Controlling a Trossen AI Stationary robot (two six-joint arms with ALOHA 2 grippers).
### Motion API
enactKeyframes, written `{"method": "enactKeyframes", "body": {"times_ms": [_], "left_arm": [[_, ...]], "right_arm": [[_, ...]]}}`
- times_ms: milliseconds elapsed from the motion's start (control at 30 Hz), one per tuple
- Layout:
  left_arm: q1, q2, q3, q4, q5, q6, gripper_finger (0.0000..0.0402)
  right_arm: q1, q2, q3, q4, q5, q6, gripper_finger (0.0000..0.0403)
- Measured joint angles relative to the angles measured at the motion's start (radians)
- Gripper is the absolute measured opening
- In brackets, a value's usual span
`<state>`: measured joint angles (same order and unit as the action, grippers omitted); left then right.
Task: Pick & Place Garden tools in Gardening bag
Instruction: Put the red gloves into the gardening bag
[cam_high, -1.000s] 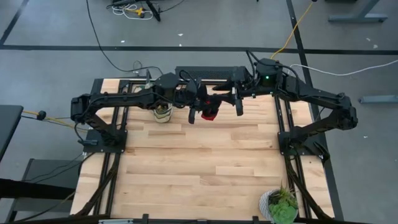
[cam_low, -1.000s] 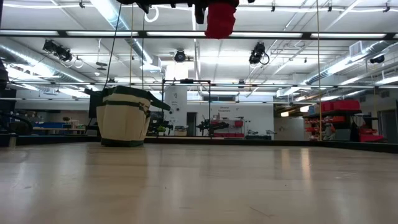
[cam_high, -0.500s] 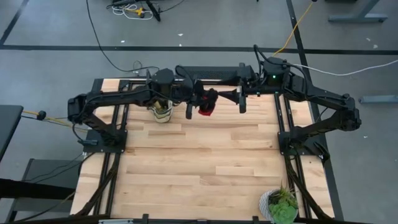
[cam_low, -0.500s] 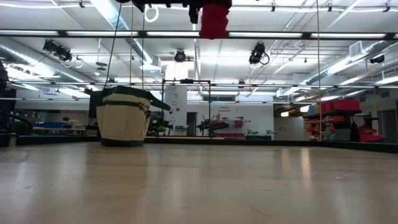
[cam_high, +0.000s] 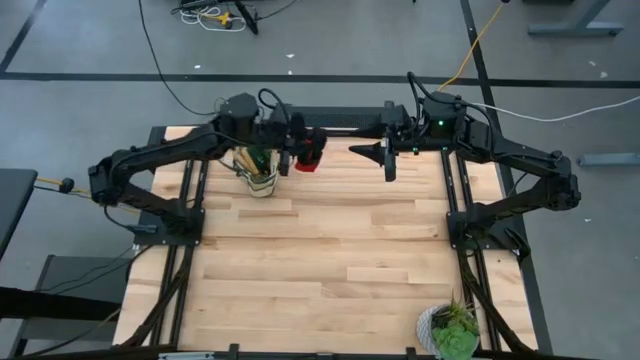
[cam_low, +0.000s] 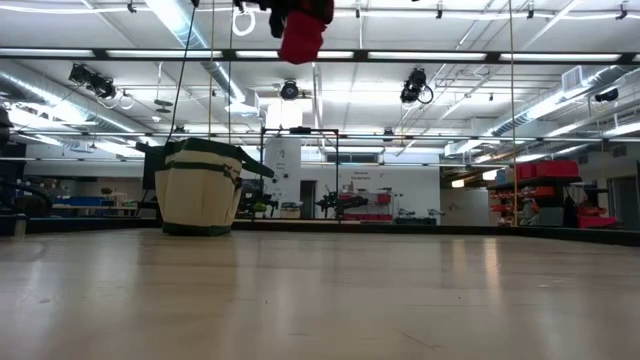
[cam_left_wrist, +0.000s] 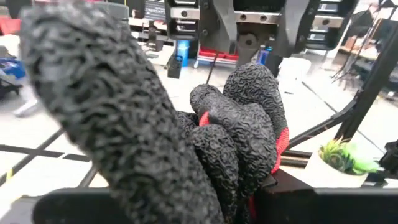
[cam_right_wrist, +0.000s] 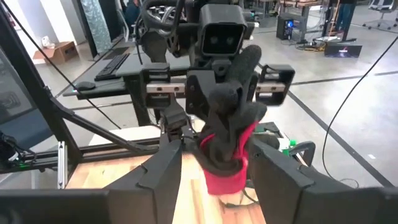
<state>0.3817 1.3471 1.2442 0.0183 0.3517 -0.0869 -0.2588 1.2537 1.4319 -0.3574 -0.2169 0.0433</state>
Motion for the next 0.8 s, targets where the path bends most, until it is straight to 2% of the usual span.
{"method": "enactKeyframes", "body": {"times_ms": [267,500,633,800], "left_arm": [[0.044,-0.061,0.000,-0.071,0.008,0.029,0.0048],[0.051,-0.088,-0.016,-0.114,-0.067,0.027,0.0048],[0.054,-0.120,-0.074,-0.108,-0.057,-0.006,0.0048],[0.059,-0.192,-0.183,-0.091,-0.095,-0.026,0.0048]], "right_arm": [[0.000,0.000,0.000,0.011,0.000,0.000,0.0175],[0.000,0.000,0.000,0.012,0.000,0.000,0.0171],[0.000,0.000,0.000,0.013,0.000,0.000,0.0171],[0.000,0.000,0.000,0.016,0.000,0.000,0.0171]]}}
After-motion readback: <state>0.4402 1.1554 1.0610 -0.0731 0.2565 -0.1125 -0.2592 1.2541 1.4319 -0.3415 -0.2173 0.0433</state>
